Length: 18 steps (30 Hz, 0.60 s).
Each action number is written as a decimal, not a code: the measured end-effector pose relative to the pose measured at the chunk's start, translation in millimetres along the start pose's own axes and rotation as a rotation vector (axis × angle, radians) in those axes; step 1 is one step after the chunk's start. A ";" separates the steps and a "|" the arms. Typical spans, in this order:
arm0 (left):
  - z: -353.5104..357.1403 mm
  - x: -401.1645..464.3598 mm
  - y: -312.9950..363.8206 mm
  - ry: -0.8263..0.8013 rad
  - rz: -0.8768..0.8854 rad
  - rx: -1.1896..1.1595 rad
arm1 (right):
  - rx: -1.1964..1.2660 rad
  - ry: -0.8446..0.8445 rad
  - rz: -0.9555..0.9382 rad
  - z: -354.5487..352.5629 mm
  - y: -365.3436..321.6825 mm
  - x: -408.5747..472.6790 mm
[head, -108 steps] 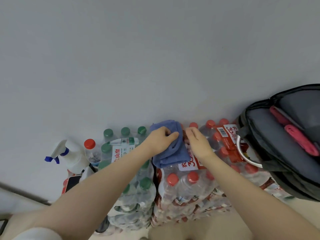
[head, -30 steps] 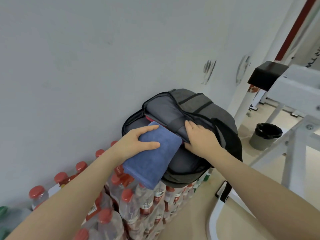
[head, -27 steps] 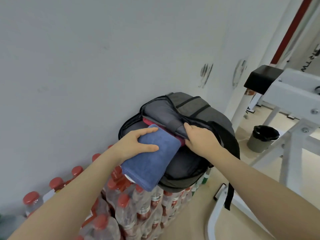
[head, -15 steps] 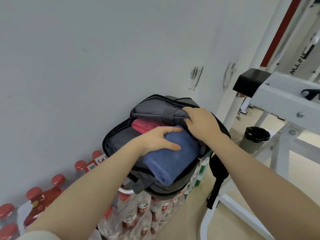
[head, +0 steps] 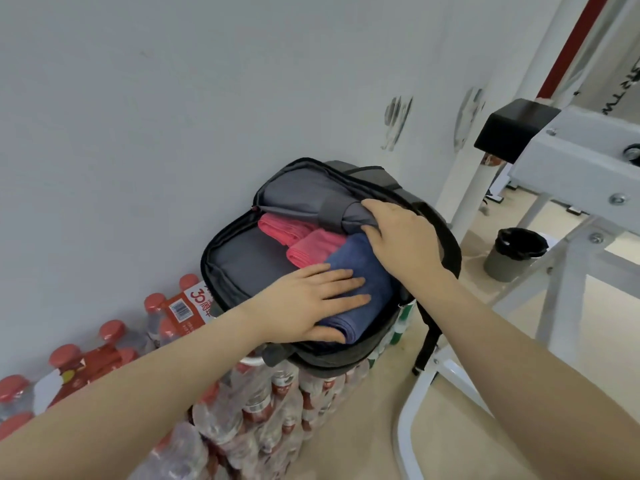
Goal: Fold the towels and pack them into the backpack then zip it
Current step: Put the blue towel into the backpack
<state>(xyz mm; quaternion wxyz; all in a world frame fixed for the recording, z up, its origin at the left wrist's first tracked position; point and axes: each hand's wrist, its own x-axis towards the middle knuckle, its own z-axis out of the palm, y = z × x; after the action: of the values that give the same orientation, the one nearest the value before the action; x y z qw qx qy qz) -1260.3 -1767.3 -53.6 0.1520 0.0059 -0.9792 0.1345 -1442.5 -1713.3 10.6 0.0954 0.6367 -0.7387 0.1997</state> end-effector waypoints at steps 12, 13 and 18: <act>25.8 52.4 -11.9 -0.207 -0.406 -0.024 | 0.027 0.027 -0.098 0.7 13.1 -13.6; 25.0 59.7 -11.0 -0.209 -0.453 -0.076 | 0.024 0.040 -0.107 1.7 13.3 -13.3; 27.0 62.3 -14.7 -0.327 -0.542 -0.122 | -0.002 0.076 -0.125 7.1 9.9 -14.3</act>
<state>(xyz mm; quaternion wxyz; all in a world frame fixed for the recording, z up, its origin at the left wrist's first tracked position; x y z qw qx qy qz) -1327.0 -1786.8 -55.9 0.0230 0.2787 -0.9597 0.0272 -1449.0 -1702.2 -3.2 0.1366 0.6735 -0.6934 0.2165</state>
